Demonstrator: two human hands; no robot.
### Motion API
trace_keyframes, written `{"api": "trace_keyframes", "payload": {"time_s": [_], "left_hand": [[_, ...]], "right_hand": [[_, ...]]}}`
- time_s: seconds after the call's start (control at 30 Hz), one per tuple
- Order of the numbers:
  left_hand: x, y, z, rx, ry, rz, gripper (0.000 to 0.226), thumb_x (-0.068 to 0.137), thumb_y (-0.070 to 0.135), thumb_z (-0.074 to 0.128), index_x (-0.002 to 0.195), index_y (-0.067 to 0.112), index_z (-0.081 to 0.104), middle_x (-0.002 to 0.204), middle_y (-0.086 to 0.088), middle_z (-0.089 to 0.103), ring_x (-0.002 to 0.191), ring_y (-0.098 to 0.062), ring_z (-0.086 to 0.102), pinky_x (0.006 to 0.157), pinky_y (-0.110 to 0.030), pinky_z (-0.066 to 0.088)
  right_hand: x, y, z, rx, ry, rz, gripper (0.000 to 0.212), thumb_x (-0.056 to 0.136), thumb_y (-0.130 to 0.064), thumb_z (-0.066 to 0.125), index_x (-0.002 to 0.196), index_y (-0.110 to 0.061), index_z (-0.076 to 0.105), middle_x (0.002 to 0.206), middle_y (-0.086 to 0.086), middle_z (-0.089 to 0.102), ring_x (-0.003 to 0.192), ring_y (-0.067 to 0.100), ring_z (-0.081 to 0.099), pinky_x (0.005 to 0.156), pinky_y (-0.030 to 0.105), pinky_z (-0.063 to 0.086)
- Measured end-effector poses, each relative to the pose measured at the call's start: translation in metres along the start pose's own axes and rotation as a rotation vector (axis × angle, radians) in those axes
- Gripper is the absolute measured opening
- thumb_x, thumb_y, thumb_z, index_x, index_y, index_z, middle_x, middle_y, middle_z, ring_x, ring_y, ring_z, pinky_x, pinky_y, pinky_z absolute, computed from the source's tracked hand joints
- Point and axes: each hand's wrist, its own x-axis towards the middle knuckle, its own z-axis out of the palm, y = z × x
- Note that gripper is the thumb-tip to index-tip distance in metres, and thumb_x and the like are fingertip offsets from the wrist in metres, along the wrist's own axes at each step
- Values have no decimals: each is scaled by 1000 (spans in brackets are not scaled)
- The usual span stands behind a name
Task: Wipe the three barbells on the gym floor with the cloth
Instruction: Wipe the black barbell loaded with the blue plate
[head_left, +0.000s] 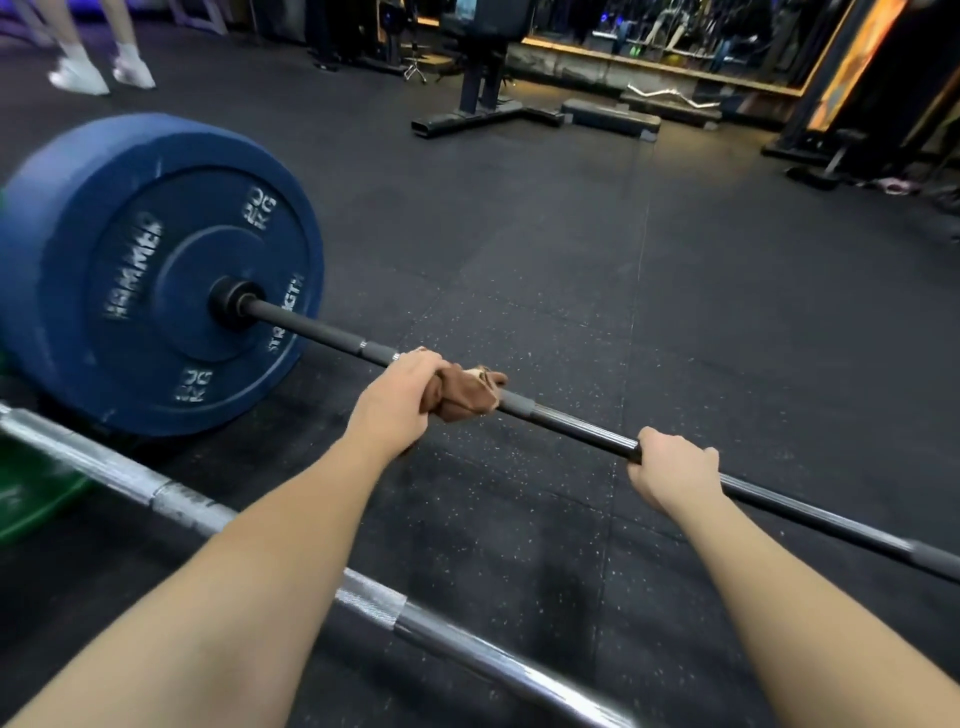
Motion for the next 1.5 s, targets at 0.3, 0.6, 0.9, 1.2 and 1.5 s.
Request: {"api": "trace_keyframes", "payload": {"time_s": [0.3,0.6,0.9,1.2,1.5], "left_hand": [[-1,33,23,9,80,-131,54,88,-2,63,138,15,52,151,-1,46,150,-18,28,116,-37,37],[-1,48,24,43,-38,56,62,81,-2,63,137,24,52,143,9,47,141,-12,34,106,-37,46],[22,-21,-42,170,-27,-323,45,83,7,70,122,28,61,119,3,62,106,-26,64,88,-44,55],[21,56,-6,154,-63,-211,27,83,4,65,85,25,49,101,2,59,97,-22,56,76,-34,44],[21,41,-5,190,-118,-103,24,83,8,66,97,20,51,106,4,57,106,-20,54,76,-34,44]], "right_hand": [[3,1,5,-21,30,6,10,98,-29,49,98,-19,48,85,-2,55,81,28,52,80,39,30],[4,1,5,-8,26,12,12,98,-29,50,98,-18,49,84,-2,55,80,27,52,80,39,30],[1,1,7,-50,65,2,13,97,-31,49,94,-19,44,78,-4,50,78,27,51,78,37,30],[0,-1,3,-40,41,10,12,97,-31,48,94,-19,45,76,-5,48,79,26,52,79,37,32],[-9,-10,-4,-13,28,87,13,93,-30,53,94,-19,49,88,-2,60,84,26,50,83,38,34]]}}
